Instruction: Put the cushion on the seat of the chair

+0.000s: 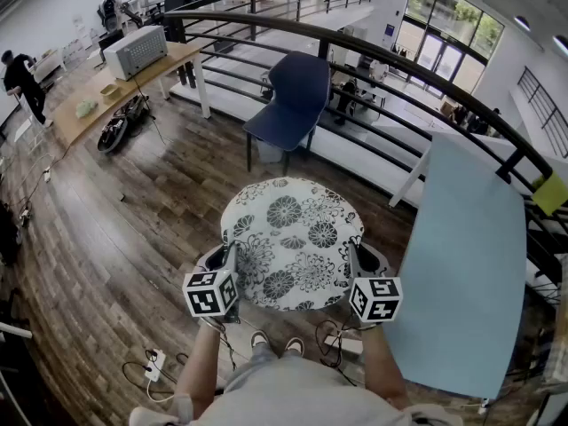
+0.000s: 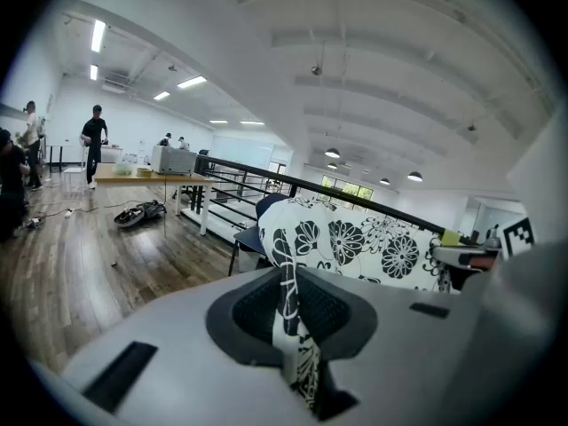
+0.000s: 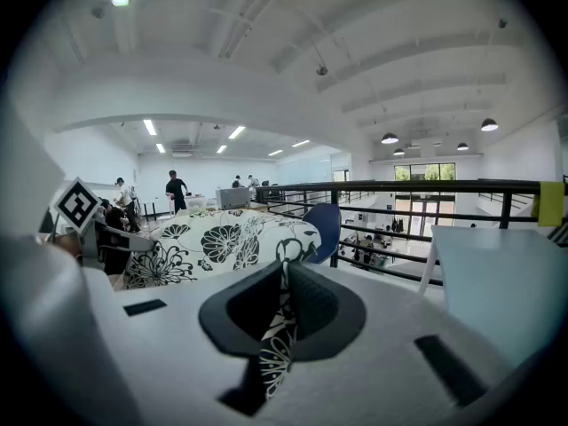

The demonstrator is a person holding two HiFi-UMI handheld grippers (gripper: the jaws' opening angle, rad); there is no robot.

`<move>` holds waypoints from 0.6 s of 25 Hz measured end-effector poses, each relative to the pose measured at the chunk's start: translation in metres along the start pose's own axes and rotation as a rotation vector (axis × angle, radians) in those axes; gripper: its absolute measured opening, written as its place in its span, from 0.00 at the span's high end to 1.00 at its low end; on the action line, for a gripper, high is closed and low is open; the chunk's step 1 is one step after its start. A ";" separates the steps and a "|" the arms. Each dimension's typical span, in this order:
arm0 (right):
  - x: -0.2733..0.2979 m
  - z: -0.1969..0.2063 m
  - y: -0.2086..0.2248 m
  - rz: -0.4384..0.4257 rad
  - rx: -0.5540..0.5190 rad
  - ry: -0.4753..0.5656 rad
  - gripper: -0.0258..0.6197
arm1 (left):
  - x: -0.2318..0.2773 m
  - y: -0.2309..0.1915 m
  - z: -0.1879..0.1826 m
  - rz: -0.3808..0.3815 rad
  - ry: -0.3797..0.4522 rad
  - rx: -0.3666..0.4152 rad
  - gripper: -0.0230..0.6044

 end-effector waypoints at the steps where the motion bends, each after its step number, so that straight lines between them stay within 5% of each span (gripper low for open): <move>1: -0.001 0.000 0.001 0.001 0.002 0.000 0.93 | -0.001 0.001 0.000 0.001 0.000 0.000 0.91; 15: 0.002 0.006 -0.012 -0.042 0.064 -0.022 0.93 | -0.002 -0.005 0.002 0.018 -0.012 -0.002 0.91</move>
Point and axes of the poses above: the fingertips, and each gripper's own axes: x forward along the fingers, y to its right, z out of its underside, the point moved 5 cm from there along -x, backward along the fingers, and after that the axes turned 9 degrees about -y, right-handed, at the moved point
